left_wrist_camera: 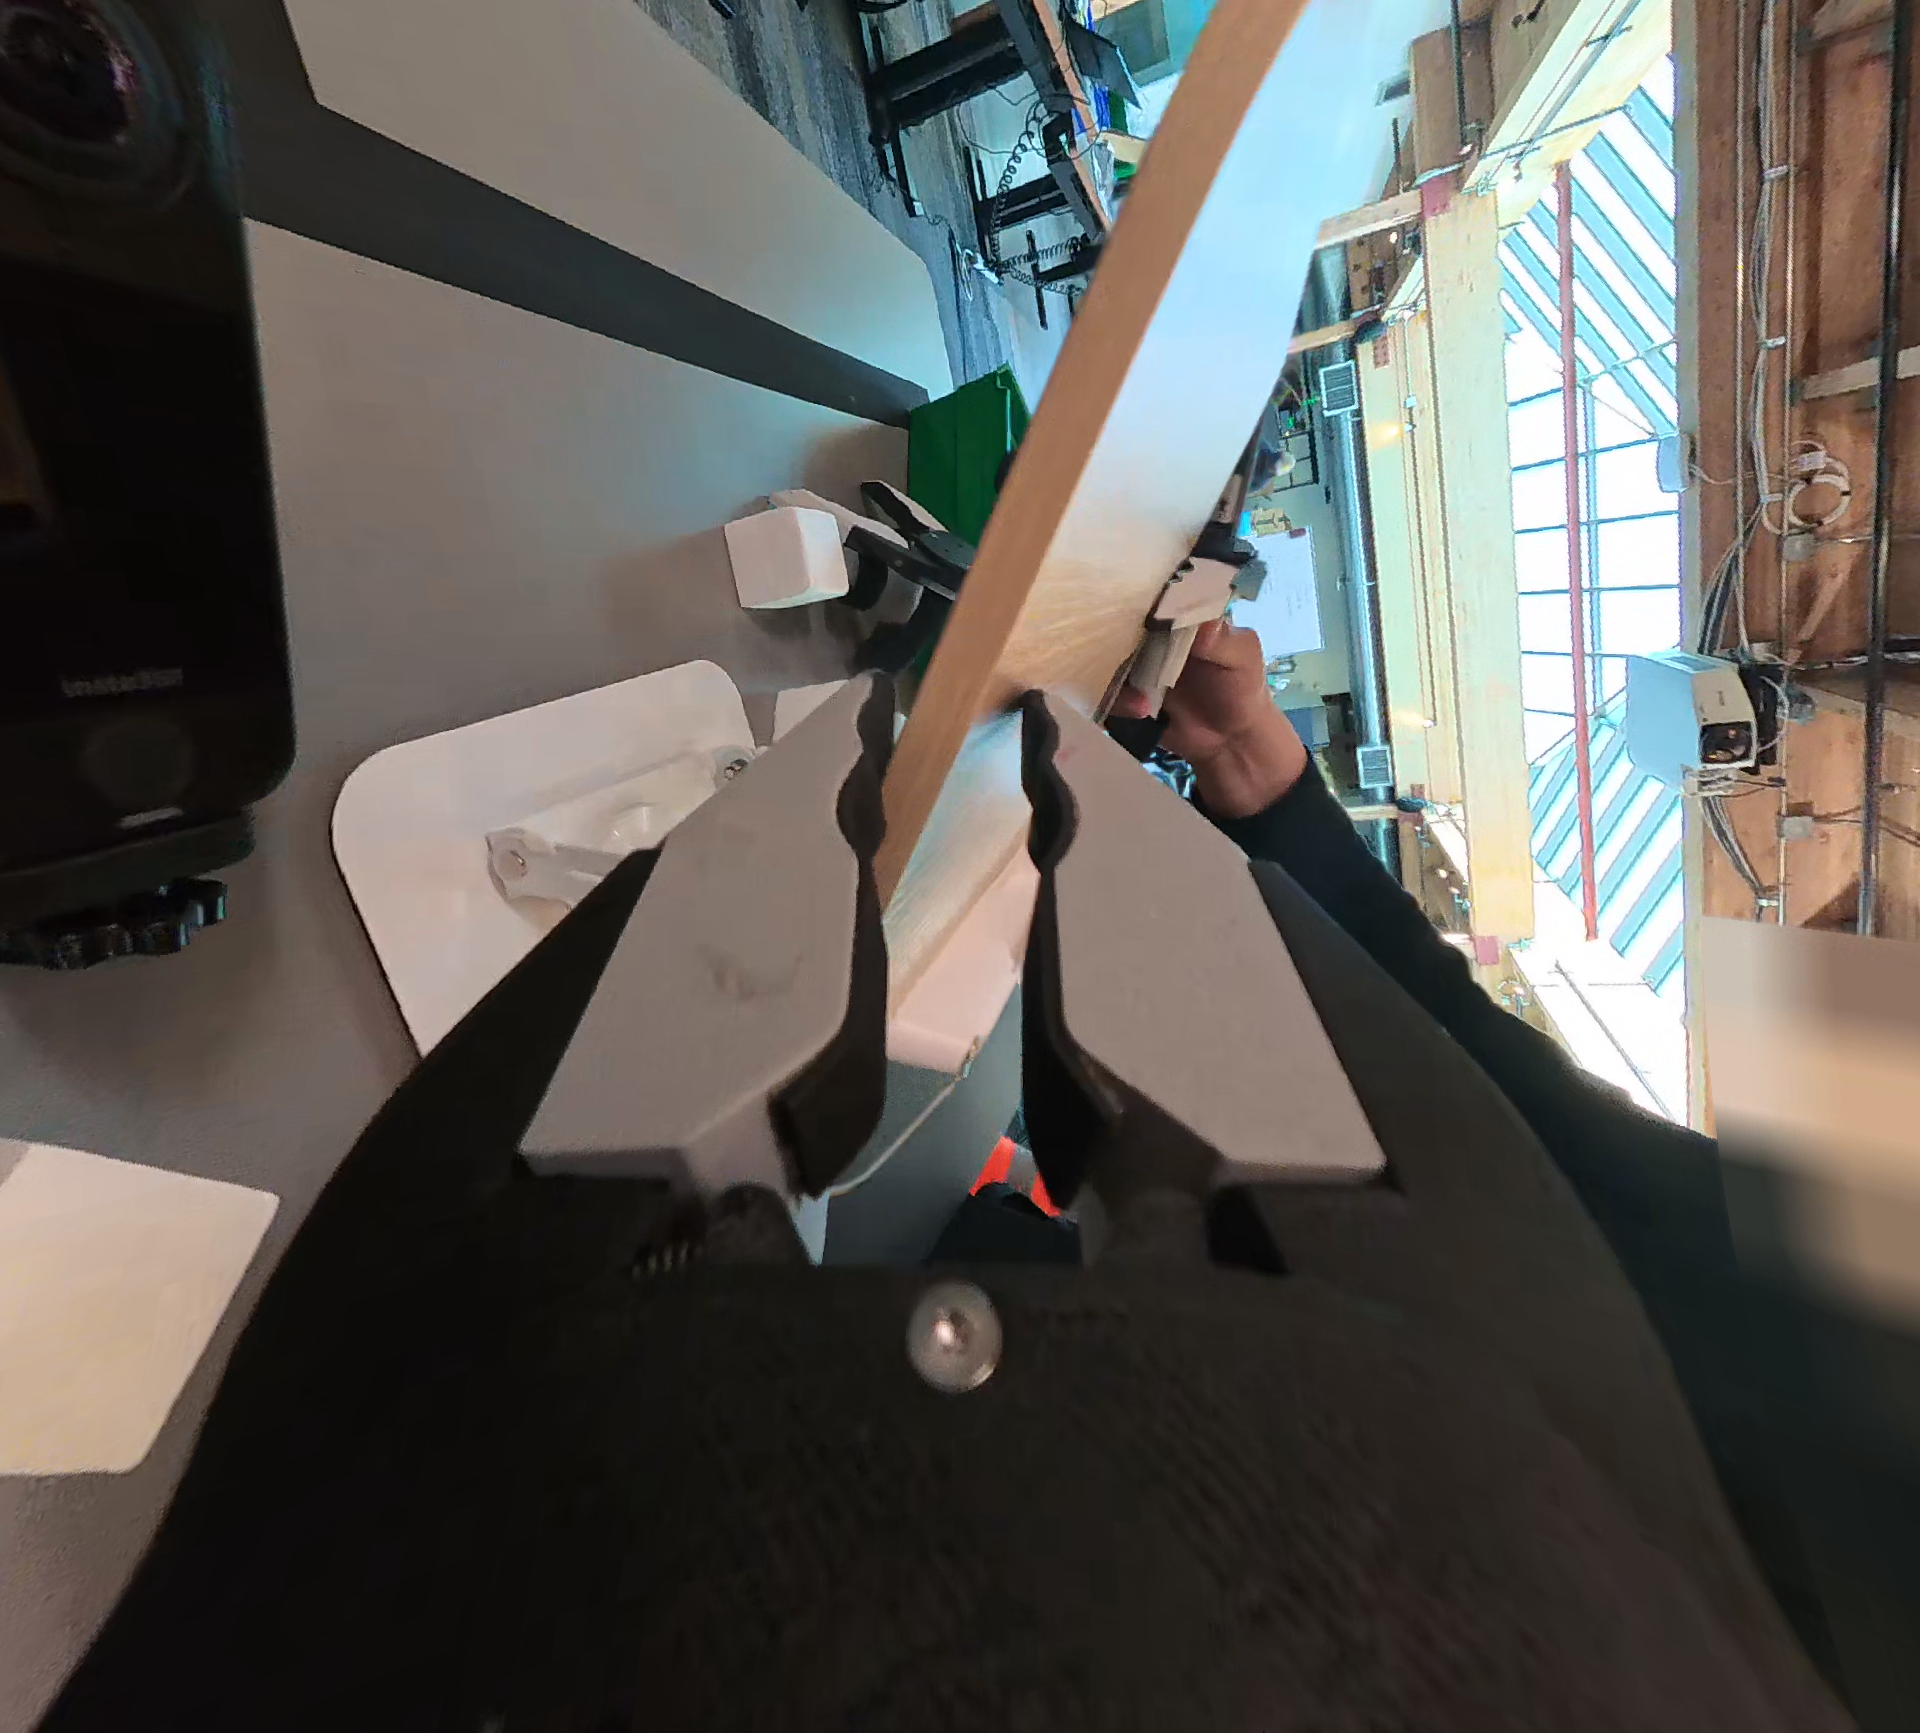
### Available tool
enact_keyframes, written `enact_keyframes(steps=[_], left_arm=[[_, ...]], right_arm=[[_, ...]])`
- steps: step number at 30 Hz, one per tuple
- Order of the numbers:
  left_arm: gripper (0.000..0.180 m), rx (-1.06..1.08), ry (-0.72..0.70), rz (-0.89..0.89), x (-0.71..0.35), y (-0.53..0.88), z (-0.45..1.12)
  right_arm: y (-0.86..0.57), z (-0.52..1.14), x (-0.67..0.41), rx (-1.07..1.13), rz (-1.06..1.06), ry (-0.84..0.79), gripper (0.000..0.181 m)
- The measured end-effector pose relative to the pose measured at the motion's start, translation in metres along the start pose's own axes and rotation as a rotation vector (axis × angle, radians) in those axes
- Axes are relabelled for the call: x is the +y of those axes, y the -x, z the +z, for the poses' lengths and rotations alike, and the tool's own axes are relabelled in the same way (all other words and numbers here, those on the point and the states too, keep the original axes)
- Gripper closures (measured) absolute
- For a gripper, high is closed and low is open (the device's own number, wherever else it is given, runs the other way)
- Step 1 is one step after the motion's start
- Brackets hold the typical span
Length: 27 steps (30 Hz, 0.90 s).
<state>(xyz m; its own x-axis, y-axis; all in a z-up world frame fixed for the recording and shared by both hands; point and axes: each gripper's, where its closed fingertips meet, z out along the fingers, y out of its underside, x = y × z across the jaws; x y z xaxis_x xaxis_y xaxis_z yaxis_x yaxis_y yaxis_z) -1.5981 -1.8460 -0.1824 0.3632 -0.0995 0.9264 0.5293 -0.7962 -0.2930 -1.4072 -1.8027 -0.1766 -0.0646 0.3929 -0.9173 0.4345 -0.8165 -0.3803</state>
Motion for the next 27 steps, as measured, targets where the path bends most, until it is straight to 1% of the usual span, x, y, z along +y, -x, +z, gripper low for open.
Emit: enact_keyframes(steps=[11,15,19,24,27], left_arm=[[0.159,-0.018,0.005,-0.021,-0.009,0.025,0.01],[0.161,-0.022,-0.05,-0.077,-0.012,0.038,0.017],[0.163,0.01,-0.078,-0.081,-0.013,0.042,0.016],[0.162,-0.03,-0.084,-0.092,-0.013,0.049,0.019],[0.162,-0.048,-0.092,-0.051,-0.012,0.049,0.017]], right_arm=[[-0.03,-0.002,-0.012,-0.056,0.108,-0.099,0.171],[-0.046,-0.002,-0.012,-0.067,0.181,-0.129,0.171],[-0.051,-0.001,-0.014,-0.069,0.175,-0.138,0.171],[-0.061,-0.002,-0.013,-0.062,0.206,-0.155,0.169],[-0.063,-0.002,-0.014,-0.029,0.204,-0.16,0.166]])
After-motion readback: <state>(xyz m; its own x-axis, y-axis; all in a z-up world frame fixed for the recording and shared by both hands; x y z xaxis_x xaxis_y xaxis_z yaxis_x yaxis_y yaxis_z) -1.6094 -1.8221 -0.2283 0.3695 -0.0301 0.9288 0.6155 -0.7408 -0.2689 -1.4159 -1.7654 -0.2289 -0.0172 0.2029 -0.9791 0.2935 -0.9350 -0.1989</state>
